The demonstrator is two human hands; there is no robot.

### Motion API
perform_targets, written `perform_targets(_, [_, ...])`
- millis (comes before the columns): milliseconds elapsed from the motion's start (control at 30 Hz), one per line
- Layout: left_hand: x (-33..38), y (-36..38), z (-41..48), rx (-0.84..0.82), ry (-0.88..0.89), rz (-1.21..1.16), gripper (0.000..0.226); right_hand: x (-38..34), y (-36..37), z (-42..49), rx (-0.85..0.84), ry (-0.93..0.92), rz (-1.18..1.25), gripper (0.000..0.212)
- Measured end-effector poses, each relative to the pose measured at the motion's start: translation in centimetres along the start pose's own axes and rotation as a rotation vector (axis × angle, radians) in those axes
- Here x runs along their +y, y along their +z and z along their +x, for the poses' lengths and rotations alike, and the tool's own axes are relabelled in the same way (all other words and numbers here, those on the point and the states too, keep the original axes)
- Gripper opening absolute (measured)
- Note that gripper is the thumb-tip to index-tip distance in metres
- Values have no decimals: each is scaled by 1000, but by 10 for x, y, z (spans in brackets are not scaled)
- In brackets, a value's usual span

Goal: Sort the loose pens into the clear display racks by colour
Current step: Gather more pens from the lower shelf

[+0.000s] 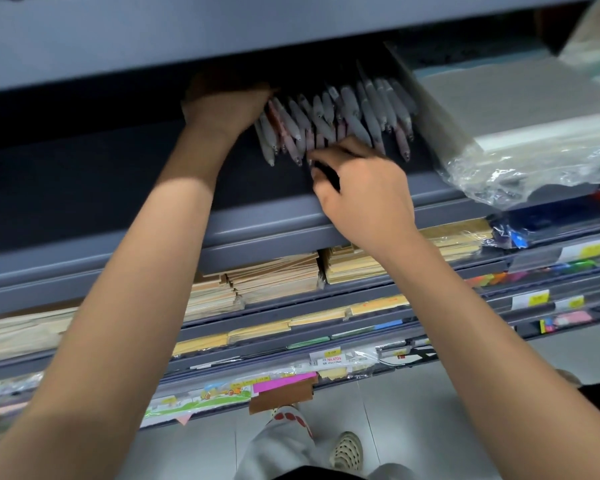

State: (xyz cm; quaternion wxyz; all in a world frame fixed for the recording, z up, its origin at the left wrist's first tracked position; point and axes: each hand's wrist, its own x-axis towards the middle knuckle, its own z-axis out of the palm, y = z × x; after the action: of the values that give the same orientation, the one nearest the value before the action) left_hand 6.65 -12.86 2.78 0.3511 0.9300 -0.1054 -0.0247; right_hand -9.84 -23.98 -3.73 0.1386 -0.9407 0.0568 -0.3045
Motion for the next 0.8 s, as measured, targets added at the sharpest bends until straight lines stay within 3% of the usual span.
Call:
perform_targets(133, [-5,3,-14,-217,6,94,36,2,-4,0,37,158,108,23])
perform_targets(200, [-2,1,-10,-231,15,86,27,5,-7,0,76,264,194,20])
perform_targets(267, [-1,-3,-2,-234,-49,72,42,6,-9,0,96,341,271,19])
perform_targets(367, [4,-5,0,-316,-209,-3,82,5,-12,3,123,387,342,21])
perform_targets(567, [40,10,1,-479,-236,132,75,8,-12,6,138,456,407,25])
perform_targets(700, [51,9,-2,-450,-231,156,49,8,-14,4,131,445,422,22])
perform_targets(800, [56,8,-6,-466,-216,190,42,9,-14,4,132,444,407,21])
